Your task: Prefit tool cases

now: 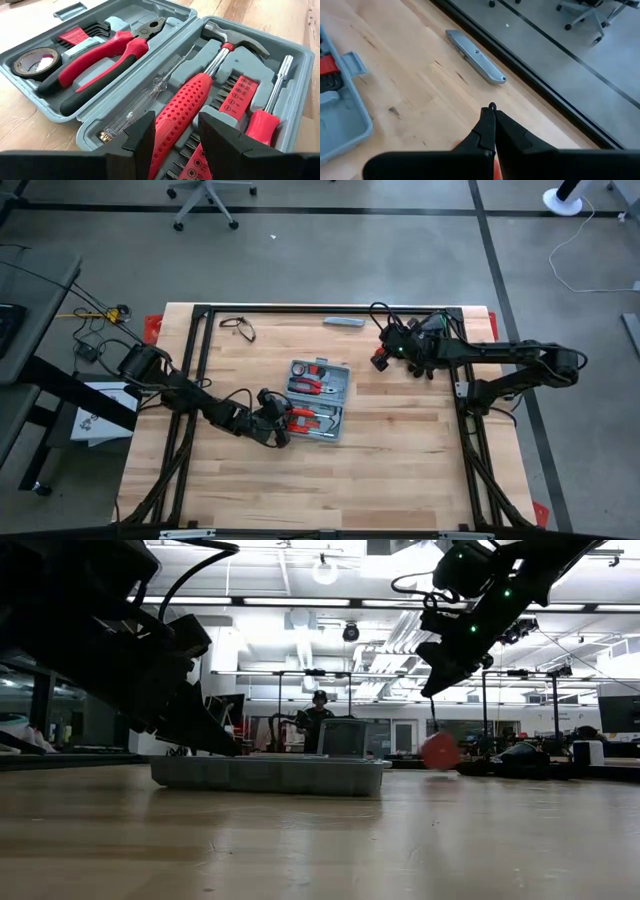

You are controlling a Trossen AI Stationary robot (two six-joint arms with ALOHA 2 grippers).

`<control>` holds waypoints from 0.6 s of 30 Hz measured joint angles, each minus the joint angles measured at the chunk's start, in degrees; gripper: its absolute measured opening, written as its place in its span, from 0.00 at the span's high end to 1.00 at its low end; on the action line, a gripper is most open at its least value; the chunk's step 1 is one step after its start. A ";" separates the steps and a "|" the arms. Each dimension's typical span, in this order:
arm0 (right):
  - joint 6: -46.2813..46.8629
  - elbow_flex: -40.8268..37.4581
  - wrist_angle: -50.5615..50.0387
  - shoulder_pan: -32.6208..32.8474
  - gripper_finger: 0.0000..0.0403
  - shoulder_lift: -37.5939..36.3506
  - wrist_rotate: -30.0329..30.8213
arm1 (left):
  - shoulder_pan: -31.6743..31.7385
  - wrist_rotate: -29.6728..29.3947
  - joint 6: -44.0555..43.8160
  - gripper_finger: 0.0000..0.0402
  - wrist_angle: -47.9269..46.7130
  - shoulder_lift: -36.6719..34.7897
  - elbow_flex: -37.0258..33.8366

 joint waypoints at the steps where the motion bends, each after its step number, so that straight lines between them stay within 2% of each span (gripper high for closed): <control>1: 0.46 0.00 0.00 0.00 1.00 0.00 -0.33 | 0.00 -0.02 0.00 0.65 0.00 0.00 0.00; 18: 0.67 0.02 -0.02 0.00 1.00 0.00 -0.94 | 0.00 -0.21 0.01 0.65 0.00 0.00 0.00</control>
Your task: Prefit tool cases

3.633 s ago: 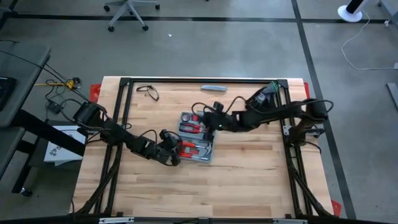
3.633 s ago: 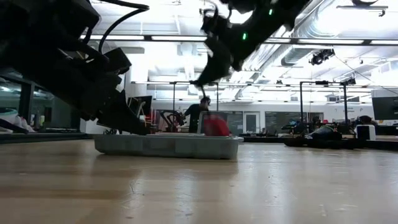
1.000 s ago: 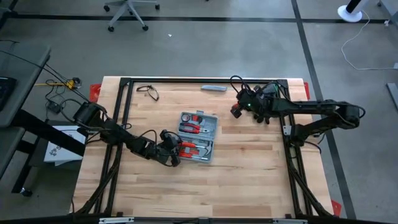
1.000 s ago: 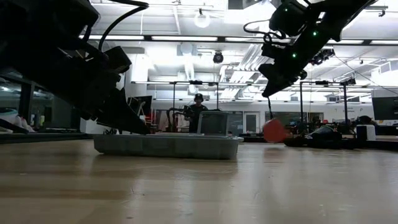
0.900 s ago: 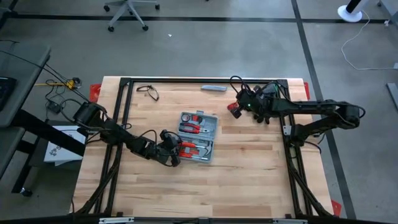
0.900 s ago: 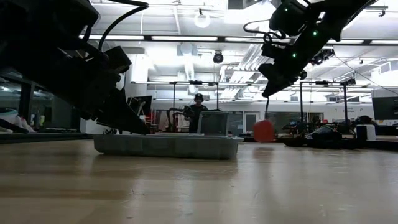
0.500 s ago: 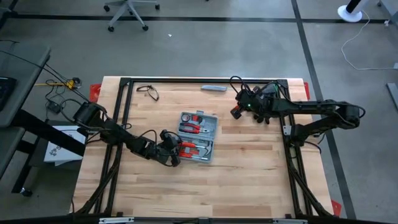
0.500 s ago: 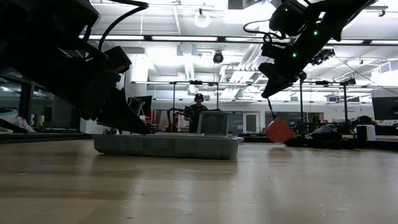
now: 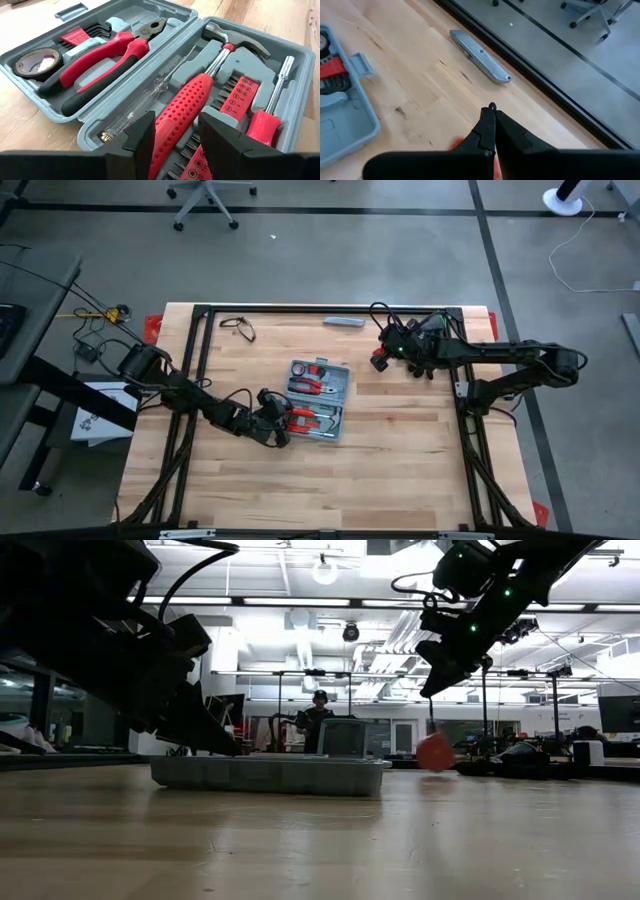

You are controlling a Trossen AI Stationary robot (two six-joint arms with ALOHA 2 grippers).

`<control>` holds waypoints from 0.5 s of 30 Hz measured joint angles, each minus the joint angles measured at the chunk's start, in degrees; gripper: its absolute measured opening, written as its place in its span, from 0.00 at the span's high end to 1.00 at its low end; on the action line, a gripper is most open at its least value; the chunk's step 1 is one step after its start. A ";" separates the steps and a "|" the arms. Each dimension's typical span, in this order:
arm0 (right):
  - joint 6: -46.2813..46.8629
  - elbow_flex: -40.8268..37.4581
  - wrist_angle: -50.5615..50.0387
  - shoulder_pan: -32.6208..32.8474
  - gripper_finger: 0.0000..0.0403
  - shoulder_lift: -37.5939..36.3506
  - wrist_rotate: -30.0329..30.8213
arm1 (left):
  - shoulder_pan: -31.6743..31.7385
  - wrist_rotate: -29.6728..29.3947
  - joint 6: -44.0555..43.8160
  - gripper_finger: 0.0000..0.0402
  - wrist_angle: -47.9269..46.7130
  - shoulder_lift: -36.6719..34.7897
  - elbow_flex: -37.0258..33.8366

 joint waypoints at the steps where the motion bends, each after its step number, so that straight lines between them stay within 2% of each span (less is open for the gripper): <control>1: 0.00 0.02 0.00 0.00 1.00 0.00 -0.07 | 0.00 0.09 -0.01 0.65 0.00 0.01 0.00; 9: 0.31 0.02 -0.01 0.00 1.00 0.00 -0.10 | 0.00 0.21 -0.01 0.65 0.00 0.00 0.00; 15: 0.56 0.04 0.00 0.00 1.00 0.00 2.31 | 0.00 0.23 -0.01 0.65 0.00 0.00 0.00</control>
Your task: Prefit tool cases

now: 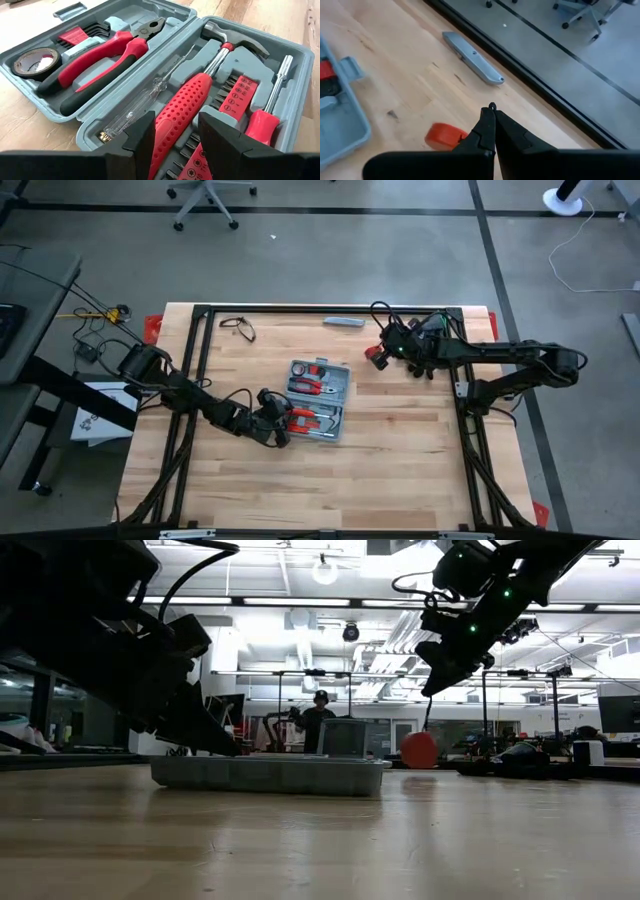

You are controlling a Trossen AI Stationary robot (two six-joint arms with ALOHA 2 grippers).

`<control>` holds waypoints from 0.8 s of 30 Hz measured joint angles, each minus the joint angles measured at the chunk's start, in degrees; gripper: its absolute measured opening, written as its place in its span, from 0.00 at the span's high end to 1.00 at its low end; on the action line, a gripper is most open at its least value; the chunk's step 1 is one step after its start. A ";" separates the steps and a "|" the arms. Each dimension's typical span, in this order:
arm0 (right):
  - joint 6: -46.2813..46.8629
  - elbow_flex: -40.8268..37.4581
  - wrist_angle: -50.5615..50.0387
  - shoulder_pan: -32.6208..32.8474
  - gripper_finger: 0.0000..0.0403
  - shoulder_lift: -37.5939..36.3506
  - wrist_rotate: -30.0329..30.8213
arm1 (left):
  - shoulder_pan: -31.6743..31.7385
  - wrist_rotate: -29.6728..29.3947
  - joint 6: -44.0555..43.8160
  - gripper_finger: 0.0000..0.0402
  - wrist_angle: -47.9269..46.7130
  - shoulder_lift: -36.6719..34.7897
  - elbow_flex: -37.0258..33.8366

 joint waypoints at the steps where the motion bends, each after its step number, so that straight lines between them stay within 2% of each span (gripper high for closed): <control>1: 0.64 0.00 0.00 0.00 1.00 0.00 0.09 | 0.00 0.00 0.00 0.65 0.00 0.00 0.00; 7: 0.95 0.00 0.00 0.00 0.99 0.00 -0.13 | 0.00 0.01 0.00 0.65 0.00 0.00 0.00; 18: 1.19 0.00 0.00 0.00 0.75 0.00 0.29 | 0.00 0.02 0.00 0.65 0.00 0.00 0.00; 24: 1.19 0.00 -0.02 0.00 0.72 0.00 0.26 | 0.00 0.00 -0.01 0.65 0.00 0.01 0.00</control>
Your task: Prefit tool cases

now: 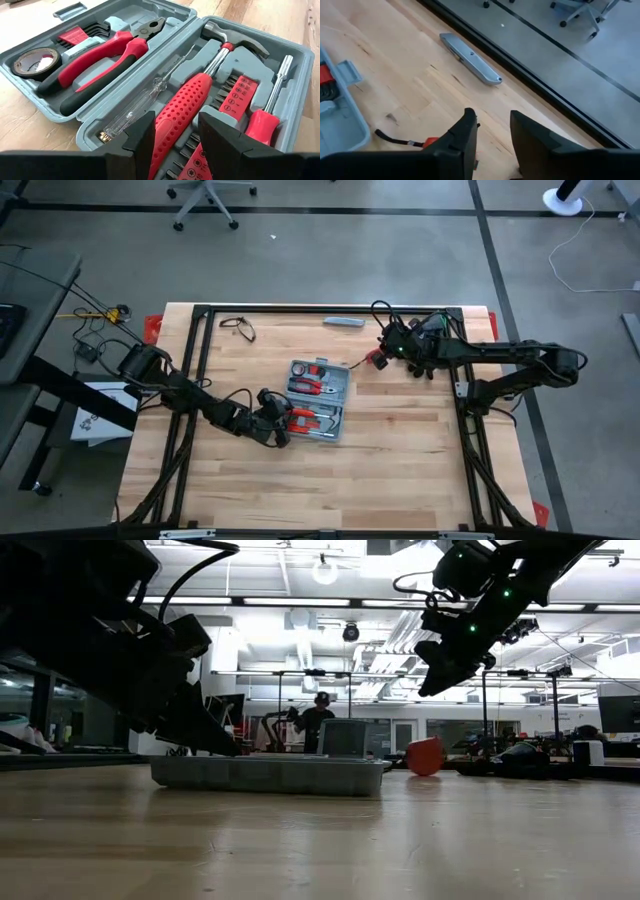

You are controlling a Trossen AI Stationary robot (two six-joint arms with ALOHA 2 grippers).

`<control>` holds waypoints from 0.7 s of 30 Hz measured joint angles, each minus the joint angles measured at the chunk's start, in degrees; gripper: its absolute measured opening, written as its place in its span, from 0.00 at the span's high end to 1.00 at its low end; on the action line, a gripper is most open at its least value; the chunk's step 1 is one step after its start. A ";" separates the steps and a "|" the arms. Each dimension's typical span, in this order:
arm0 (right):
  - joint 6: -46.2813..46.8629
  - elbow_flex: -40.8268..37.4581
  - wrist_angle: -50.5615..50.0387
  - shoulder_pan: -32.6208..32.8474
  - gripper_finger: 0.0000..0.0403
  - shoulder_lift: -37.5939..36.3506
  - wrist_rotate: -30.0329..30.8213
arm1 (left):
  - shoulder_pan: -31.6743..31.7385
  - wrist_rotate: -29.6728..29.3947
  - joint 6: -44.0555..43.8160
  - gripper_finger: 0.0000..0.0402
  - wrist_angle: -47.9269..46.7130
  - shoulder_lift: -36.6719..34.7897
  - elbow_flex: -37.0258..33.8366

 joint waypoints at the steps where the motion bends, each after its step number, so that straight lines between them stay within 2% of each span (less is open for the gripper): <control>1: 0.02 0.00 0.00 0.02 0.72 0.00 0.00 | 0.00 0.01 0.00 0.65 0.00 -0.01 0.00; 16: 2.24 0.00 -1.49 0.01 0.72 0.00 -0.20 | 0.00 0.00 -0.01 0.65 0.00 -0.01 0.00; 21: 3.70 -0.02 -1.99 0.07 0.72 0.00 -4.42 | 0.00 -0.11 -0.01 0.65 0.00 -0.01 0.00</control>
